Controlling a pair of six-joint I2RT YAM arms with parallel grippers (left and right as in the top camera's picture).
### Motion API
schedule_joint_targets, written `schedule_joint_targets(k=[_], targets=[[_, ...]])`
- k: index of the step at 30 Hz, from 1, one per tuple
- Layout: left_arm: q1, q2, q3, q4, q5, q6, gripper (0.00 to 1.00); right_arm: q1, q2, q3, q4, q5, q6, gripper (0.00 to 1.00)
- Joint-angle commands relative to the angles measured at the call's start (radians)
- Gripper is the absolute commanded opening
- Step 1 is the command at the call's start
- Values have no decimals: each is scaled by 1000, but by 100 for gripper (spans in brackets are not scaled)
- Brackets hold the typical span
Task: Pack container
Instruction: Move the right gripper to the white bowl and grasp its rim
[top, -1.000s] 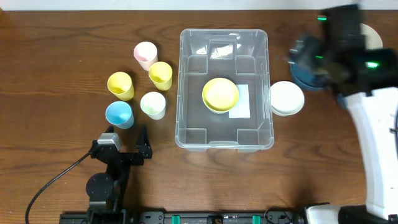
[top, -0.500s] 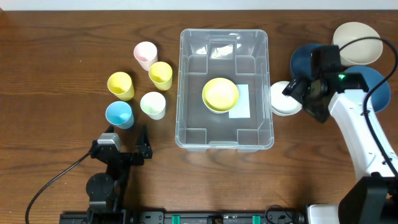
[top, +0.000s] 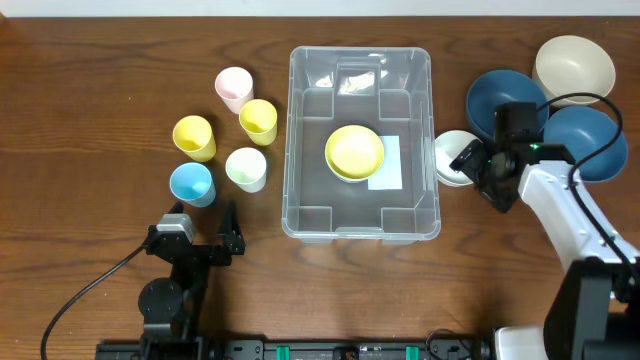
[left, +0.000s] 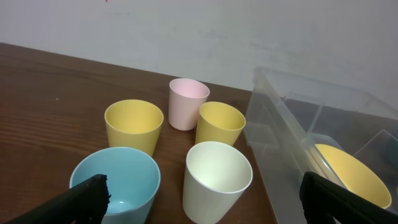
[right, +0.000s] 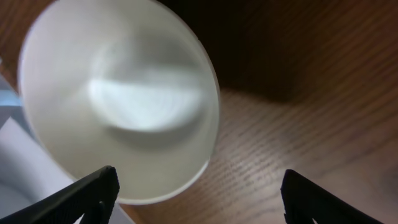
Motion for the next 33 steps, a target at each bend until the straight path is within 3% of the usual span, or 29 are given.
schedule_joint_targets(k=[1,12,19,26,33], targets=[[5,-6,-30,-14,-3,17,98,-5,57,-6,25,-3,25,82],[5,-6,-30,-14,-3,17,98,-34,107,-6,63,-2,25,56],[5,-6,-30,-14,-3,17,98,-67,107,-6,36,-2,24,20],[5,-6,-30,-14,-3,17,98,-73,107,-6,39,-3,-10,20],[5,-6,-30,-14,-3,17,98,-74,107,-10,34,-1,-30,11]])
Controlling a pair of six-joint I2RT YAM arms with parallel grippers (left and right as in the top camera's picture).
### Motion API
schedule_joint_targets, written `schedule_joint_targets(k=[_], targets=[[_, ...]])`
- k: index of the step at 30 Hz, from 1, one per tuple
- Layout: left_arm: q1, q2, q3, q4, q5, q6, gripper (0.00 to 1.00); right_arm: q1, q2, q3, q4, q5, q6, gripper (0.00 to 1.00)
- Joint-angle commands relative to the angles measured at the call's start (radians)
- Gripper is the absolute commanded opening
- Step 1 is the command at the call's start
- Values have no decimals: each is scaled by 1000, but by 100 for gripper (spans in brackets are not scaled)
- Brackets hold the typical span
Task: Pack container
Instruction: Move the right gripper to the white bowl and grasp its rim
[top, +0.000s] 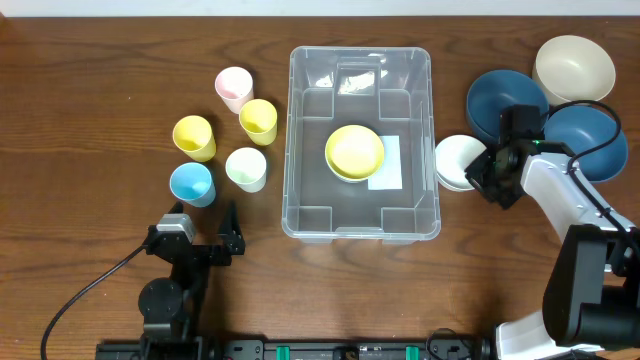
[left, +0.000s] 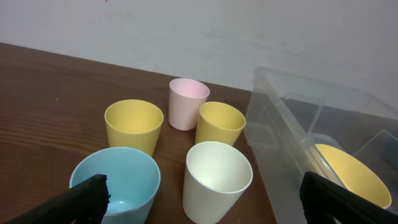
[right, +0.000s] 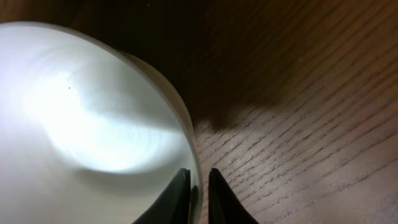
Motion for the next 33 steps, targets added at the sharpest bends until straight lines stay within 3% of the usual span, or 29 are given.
schedule_joint_targets(k=[1,4,8,10,12,22,33], targets=[[5,-6,-30,-14,-3,17,98,-10,5,-10,-1,8,-29,11],[5,-6,-30,-14,-3,17,98,-11,5,-23,5,12,-33,10],[5,-6,-30,-14,-3,17,98,-11,5,-48,33,12,-45,16],[5,-6,-30,-14,-3,16,98,-11,5,-60,46,12,-45,12],[5,-6,-30,-14,-3,17,98,-11,5,-67,55,12,-45,1],[5,-6,-30,-14,-3,17,98,-32,-16,-46,13,7,-65,1],[5,-6,-30,-14,-3,16,98,-108,-355,55,-82,-193,-259,1]])
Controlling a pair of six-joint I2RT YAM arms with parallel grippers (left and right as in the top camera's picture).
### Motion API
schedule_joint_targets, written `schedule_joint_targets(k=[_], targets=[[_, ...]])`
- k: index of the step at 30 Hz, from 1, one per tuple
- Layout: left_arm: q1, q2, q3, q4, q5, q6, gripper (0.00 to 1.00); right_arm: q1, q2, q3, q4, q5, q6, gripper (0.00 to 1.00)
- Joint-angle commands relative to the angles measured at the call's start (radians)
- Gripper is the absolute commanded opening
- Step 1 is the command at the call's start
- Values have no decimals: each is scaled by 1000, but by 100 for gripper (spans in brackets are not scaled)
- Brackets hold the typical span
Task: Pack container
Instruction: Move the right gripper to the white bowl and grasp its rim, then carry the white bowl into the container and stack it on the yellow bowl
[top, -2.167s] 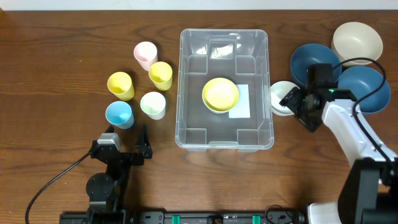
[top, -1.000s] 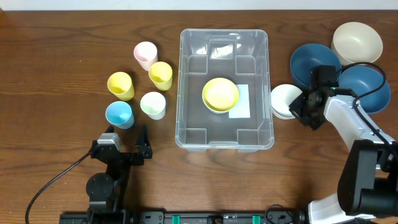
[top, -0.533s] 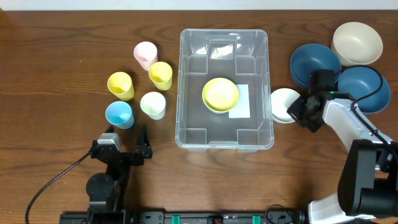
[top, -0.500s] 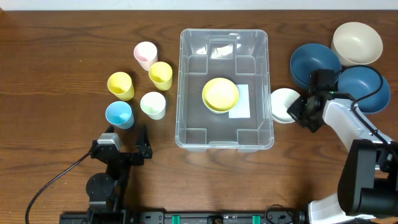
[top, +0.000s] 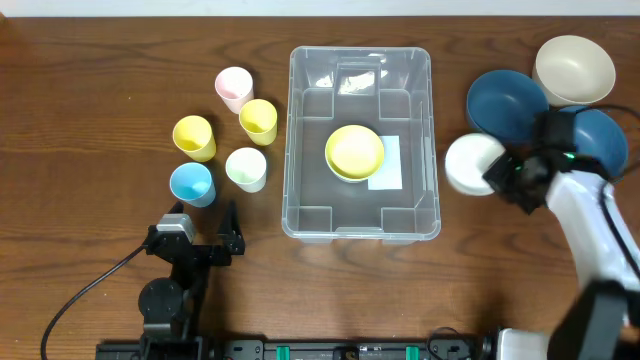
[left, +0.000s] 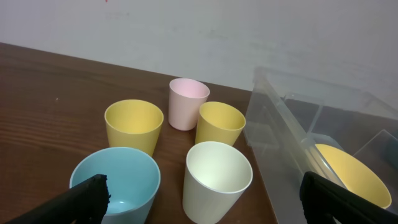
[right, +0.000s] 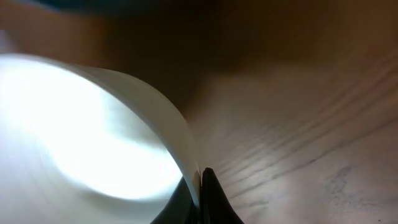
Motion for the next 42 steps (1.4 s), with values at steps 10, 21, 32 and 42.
schedule_joint_targets(k=[10,21,32,42], targets=[[5,-6,-30,-14,-3,17,98,127,-467,175,10,-219,-33,2],[5,-6,-30,-14,-3,17,98,531,-233,174,132,-32,31,2],[5,-6,-30,-14,-3,17,98,575,77,175,264,-31,30,1],[5,-6,-30,-14,-3,17,98,575,197,174,285,-1,31,1]])
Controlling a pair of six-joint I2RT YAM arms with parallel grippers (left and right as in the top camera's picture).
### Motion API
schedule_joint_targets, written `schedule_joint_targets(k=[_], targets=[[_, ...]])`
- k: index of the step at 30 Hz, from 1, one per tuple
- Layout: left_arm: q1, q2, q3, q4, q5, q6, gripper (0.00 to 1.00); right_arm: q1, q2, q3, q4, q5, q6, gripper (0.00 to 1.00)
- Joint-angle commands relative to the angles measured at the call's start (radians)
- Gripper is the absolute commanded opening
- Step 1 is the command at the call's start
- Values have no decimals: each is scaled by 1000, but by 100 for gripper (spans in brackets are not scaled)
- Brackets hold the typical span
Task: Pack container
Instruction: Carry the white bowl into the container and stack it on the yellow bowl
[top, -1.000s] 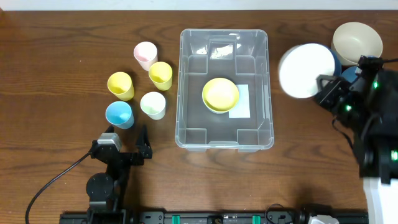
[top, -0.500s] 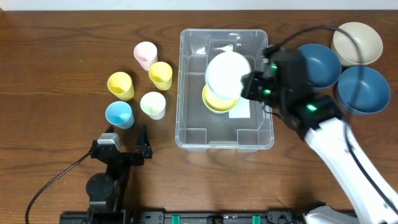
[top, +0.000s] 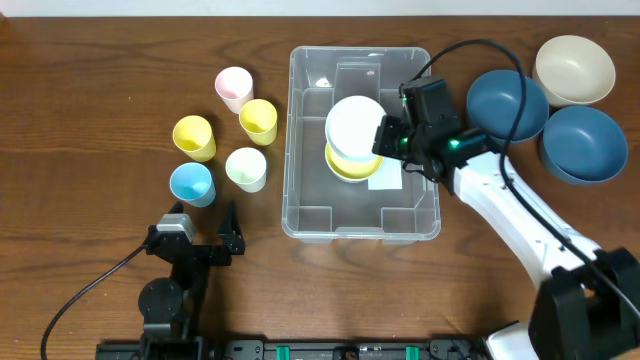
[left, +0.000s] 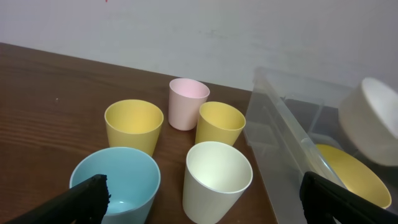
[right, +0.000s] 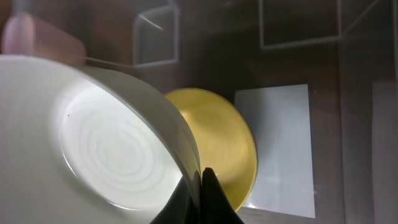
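A clear plastic container (top: 300, 215) stands mid-table with a yellow bowl (top: 350, 166) inside it. My right gripper (right: 200, 183) is shut on the rim of a white bowl (top: 355, 125), holding it over the container just above the yellow bowl (right: 233, 149). The white bowl (left: 373, 121) also shows above the bin in the left wrist view. My left gripper (left: 199, 199) rests open near the table's front edge, facing the cups, with nothing between its fingers.
Several cups stand left of the container: pink (top: 234, 88), two yellow (top: 193, 137) (top: 259, 121), pale cream (top: 246, 168), light blue (top: 191, 184). Right of it sit two dark blue bowls (top: 510, 104) (top: 585, 143) and a cream bowl (top: 574, 67). A white label (top: 390, 178) lies in the container.
My right gripper has moved left with the white bowl, from the table right of the container to over the yellow bowl inside it. The left arm has not moved.
My right gripper stood open at the white bowl beside the container's right wall. It was then closed on the bowl's rim, then held the bowl up off the table. Now the bowl hangs over the container. The left arm stayed still throughout.
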Motion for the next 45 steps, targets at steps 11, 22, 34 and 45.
schedule_joint_targets(k=[11,22,34,45], targets=[[5,-6,-30,-14,-3,17,98,10,130,2,5,14,11,1],[5,-6,-30,-14,-3,16,98,10,131,2,-2,13,11,6],[5,-6,-30,-14,-3,17,98,10,131,2,-57,11,11,6],[5,-6,-30,-14,-3,17,98,10,131,1,-92,-55,11,6]])
